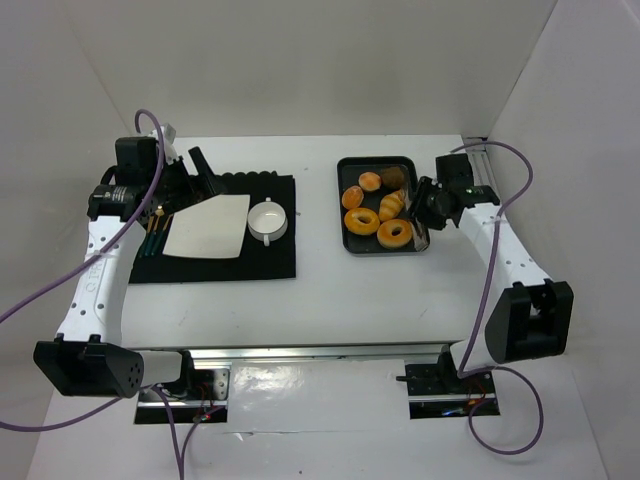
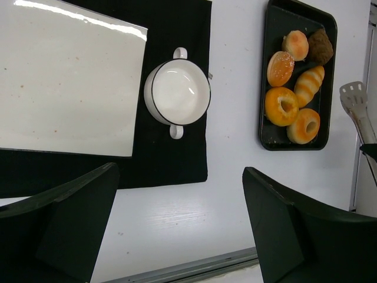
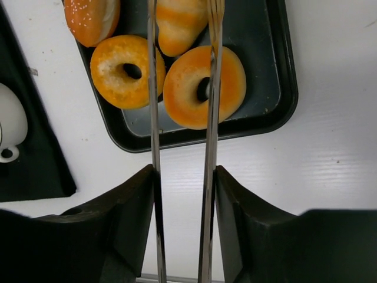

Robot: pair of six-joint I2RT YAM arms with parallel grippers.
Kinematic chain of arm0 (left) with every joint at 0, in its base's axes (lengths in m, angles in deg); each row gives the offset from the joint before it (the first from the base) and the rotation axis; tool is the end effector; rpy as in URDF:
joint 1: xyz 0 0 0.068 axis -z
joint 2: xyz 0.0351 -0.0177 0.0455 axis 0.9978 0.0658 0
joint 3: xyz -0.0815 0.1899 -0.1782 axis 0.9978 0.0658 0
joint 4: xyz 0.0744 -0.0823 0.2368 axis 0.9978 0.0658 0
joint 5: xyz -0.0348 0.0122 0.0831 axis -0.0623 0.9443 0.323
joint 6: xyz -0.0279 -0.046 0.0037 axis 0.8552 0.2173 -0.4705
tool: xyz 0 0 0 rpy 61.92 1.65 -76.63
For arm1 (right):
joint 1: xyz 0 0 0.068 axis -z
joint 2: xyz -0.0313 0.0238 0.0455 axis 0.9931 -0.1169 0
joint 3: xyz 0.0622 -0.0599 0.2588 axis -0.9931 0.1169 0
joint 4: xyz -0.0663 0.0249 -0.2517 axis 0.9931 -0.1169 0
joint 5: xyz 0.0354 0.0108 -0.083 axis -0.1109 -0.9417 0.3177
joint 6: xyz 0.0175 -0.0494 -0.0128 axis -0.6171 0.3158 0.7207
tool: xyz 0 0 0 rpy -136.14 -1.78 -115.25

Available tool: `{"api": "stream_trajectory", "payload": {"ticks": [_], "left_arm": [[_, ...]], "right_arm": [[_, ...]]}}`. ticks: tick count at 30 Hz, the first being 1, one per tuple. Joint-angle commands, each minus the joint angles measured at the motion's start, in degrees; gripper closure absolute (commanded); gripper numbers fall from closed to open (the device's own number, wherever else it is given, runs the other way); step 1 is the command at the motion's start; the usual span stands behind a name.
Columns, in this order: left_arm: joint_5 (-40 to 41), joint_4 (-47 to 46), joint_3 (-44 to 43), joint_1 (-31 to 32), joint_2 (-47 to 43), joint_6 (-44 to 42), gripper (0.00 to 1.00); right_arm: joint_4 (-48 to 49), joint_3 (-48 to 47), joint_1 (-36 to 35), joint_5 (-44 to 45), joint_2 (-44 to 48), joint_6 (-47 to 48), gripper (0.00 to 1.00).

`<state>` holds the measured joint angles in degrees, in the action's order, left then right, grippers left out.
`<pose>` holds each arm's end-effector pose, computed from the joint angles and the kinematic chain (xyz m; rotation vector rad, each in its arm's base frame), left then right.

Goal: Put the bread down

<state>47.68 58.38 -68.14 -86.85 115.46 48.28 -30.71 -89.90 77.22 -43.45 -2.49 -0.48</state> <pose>0.2656 -0.0048 0.4009 -0.4339 2.1605 -0.5142 0.2971 0.0333 0.2938 0.3931 2.4663 0.2941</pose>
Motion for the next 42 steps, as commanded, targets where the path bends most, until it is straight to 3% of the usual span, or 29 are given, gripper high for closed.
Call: {"api": "stream_trajectory", "payload": {"ticks": [1, 4, 7, 25, 28, 33, 42], "left_arm": [[-1.0, -1.5, -1.7, -0.3, 0.0, -0.3, 0.0], [-1.0, -1.5, -1.7, -0.3, 0.6, -0.3, 0.0], [-1.0, -1.5, -1.7, -0.3, 0.6, -0.3, 0.0], [-1.0, -2.1, -0.7, -1.4, 1.6, -0.8, 0.0], [-1.0, -2.1, -0.7, -1.4, 1.6, -0.8, 0.0], [-1.0, -2.1, -0.7, -1.4, 1.6, -0.8, 0.0], [-1.0, -2.1, -1.8, -3.0, 1.1, -1.9, 0.0]], "right_arm": [[-1.0, -3.3, 1.8, -5.9, -0.7, 2.0, 0.48], [-0.3, -4.4, 2.3, -5.9, -2.1, 2.0, 0.48], [-0.3, -4.9, 2.3, -6.4, -3.5, 2.5, 0.42], [4.1, -6.0, 2.3, -5.8, -11.7, 3.6, 0.38], [4.6, -6.6, 2.3, -5.8, -12.3, 3.6, 0.43], [4.1, -7.3, 2.3, -4.2, -10.4, 3.6, 0.63], [-2.1, -8.8, 4.0, -4.2, -3.5, 3.0, 0.64]]}}
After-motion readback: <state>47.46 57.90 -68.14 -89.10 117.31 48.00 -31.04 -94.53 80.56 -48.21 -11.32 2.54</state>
